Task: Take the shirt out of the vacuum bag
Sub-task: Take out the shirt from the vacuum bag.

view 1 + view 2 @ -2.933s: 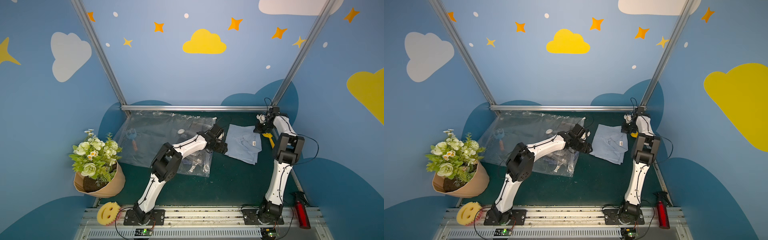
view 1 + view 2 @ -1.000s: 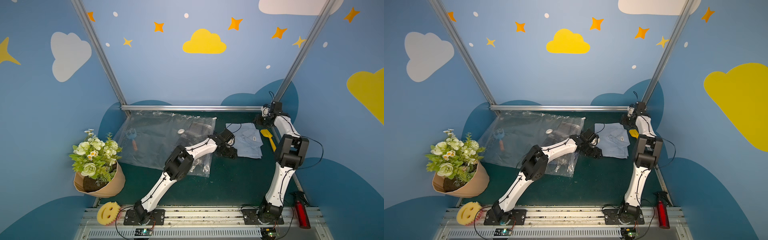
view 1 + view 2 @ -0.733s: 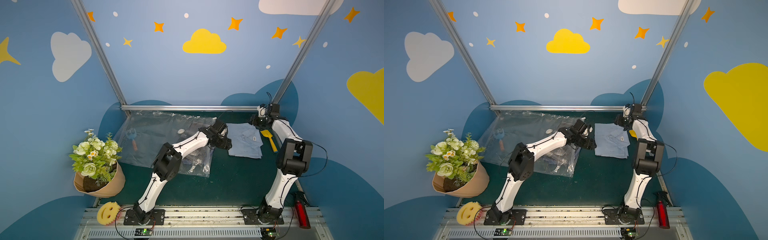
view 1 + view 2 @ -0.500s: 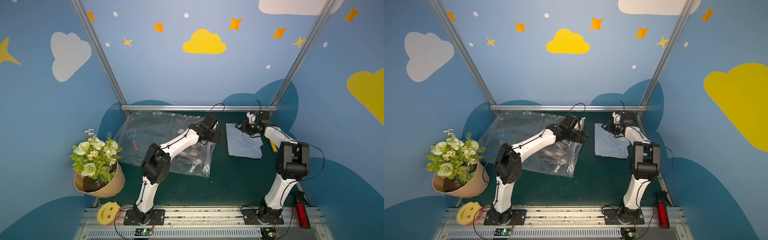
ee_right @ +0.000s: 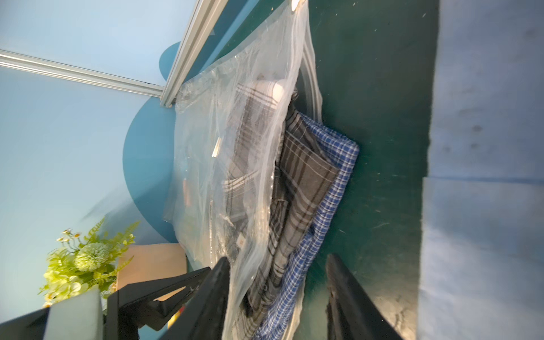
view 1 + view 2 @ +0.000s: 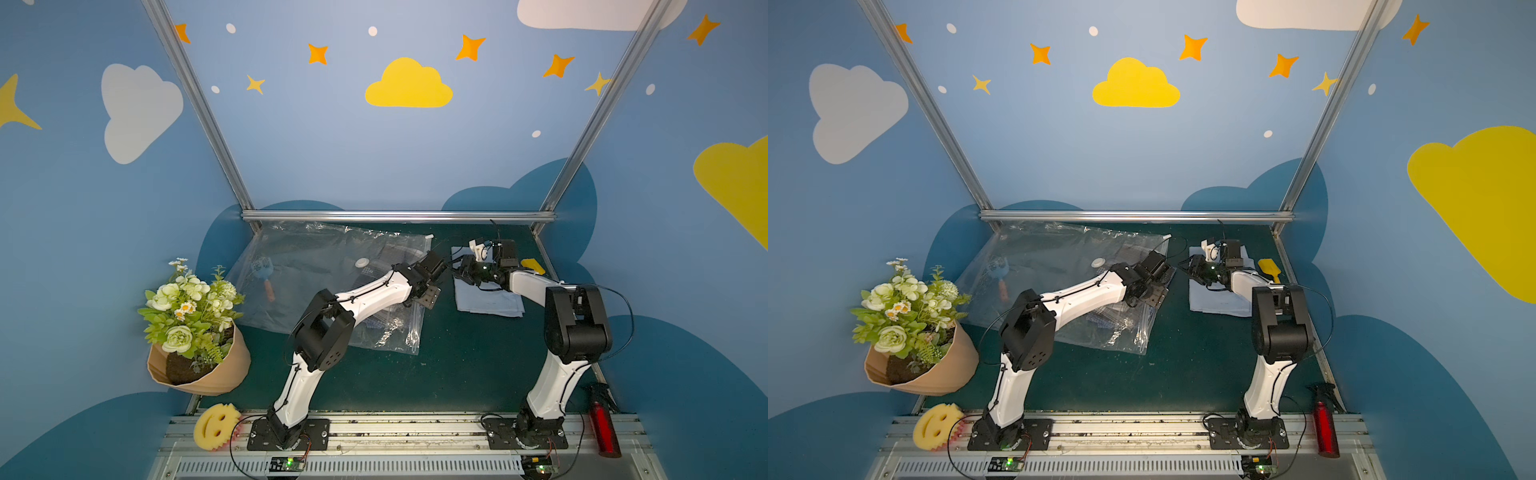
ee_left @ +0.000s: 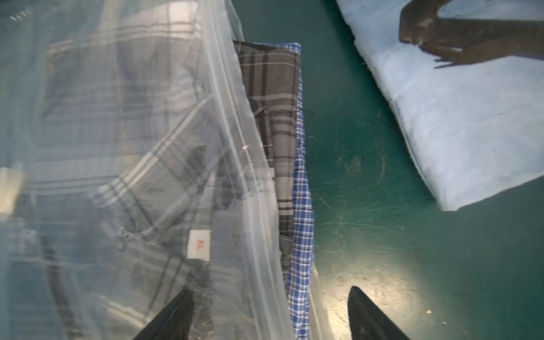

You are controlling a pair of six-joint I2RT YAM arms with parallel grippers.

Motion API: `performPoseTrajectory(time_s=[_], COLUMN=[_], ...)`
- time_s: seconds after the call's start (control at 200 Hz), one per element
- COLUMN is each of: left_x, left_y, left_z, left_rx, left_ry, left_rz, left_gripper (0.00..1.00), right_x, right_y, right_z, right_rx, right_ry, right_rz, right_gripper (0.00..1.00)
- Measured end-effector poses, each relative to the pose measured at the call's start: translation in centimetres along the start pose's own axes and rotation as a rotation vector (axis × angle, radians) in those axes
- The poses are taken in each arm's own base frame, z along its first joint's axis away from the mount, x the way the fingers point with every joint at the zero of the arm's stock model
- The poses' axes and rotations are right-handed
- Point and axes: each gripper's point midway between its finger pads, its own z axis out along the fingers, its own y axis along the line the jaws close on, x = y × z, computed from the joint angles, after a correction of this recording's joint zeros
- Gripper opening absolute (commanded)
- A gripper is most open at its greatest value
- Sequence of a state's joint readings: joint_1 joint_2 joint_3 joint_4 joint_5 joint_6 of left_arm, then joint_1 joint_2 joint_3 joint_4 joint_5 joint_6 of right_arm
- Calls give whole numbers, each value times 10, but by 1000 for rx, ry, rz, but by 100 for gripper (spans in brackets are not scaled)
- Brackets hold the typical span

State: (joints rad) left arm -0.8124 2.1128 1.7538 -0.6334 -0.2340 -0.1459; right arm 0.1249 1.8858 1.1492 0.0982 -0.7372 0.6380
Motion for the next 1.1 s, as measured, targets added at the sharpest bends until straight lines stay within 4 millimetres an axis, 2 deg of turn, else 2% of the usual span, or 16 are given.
performPoseTrajectory(time_s=[0.145, 0.355, 0.566, 0.951, 1.101], left_x=[5, 26, 16, 10, 11], left_y=[5, 4, 4, 7, 9], left_z=[11, 36, 30, 24, 24], left_rx=[-44, -73, -90, -110, -114], left_ry=[16, 84, 64, 56, 61], left_rz=[15, 46, 54, 57, 51], left_gripper=[73, 65, 52, 19, 13], right_x=[-2, -4, 1, 22, 20], right_y=[3, 5, 1, -6, -2], right_z=[4, 5, 12, 49, 53], right_rx=[-30, -49, -56, -71, -80], right_ry=[-7, -9, 10, 107, 109], right_rz=[12, 7, 19, 41, 28], right_gripper=[50, 50, 48, 47, 49])
